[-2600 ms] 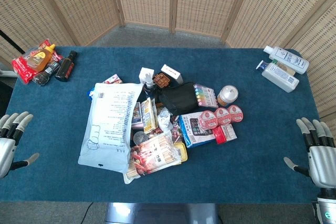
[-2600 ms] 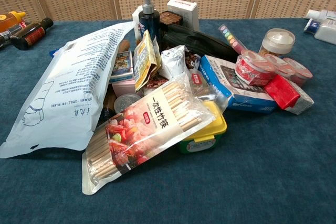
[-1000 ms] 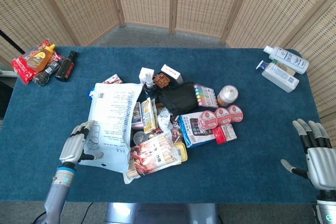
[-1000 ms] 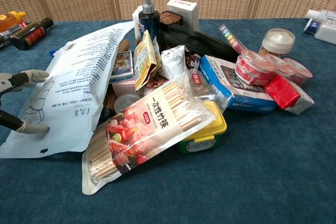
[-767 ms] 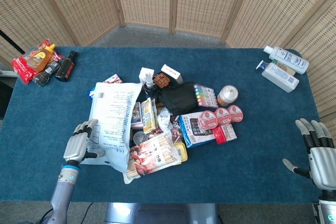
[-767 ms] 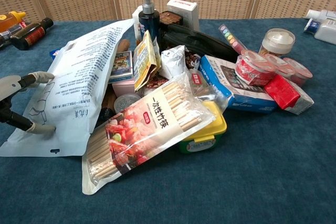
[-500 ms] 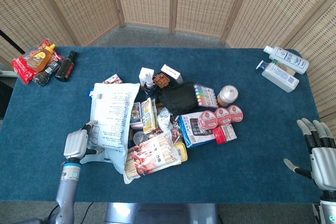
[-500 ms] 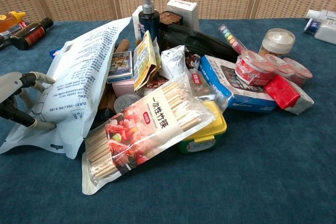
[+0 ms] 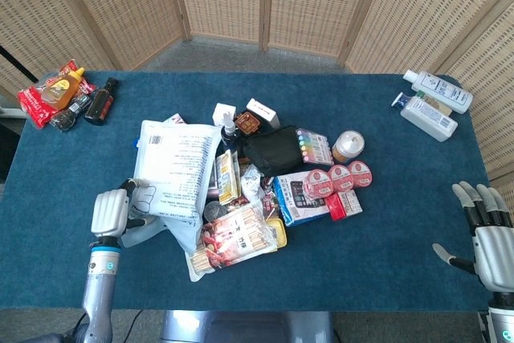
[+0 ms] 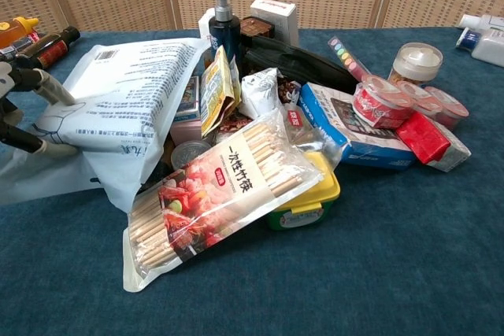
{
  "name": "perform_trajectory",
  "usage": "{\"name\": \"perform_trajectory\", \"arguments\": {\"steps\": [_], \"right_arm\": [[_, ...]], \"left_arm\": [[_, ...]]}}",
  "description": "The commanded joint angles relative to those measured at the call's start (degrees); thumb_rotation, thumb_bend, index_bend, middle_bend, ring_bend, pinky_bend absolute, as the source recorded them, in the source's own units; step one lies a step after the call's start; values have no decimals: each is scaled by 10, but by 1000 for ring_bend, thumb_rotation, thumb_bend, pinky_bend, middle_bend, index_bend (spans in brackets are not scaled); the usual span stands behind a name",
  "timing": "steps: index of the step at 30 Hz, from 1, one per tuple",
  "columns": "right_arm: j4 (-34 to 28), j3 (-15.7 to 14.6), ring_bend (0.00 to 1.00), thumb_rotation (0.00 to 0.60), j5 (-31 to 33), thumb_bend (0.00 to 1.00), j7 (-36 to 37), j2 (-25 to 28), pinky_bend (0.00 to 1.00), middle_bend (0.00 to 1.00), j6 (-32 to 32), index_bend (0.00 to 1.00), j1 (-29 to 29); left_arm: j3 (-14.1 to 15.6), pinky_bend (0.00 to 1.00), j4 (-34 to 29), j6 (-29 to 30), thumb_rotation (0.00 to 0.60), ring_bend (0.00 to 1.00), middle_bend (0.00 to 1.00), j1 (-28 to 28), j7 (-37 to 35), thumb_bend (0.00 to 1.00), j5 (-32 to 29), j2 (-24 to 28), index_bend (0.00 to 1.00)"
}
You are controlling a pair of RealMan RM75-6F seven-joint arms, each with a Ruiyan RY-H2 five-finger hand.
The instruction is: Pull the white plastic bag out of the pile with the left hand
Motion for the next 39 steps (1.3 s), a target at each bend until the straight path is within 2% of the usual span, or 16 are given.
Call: {"name": "perform_trajectory", "arguments": {"steps": [1,9,20,31,39], "right_arm": [[0,0,0,600,0,0,1,0,0,0,0,0,0],[-1,-2,0,600,-2,0,-3,-1,0,0,-3,0,1],[-4,-4,0,600,-6,0,-5,-1,0,0,-3,0,1],[-5,-4,0,600,-6,0,-5,0,0,0,-4,0,1],[-7,-5,0,600,-8,0,-9,0,0,0,-2,0,0]], "left_arm": [[-7,1000,-42,22,600,1000,1000,4,1,155,24,27,957],[-32,1000,-154,61,600,1000,1000,6,38,153,58,87,959],[-91,1000,-285,87,600,1000,1000,-10,110,154,71,165,962],[-162,1000,-390,109,600,1000,1000,-39,173,154,64,222,961],[-208,1000,-433,123,600,1000,1000,-65,205,154,43,246,962]]}}
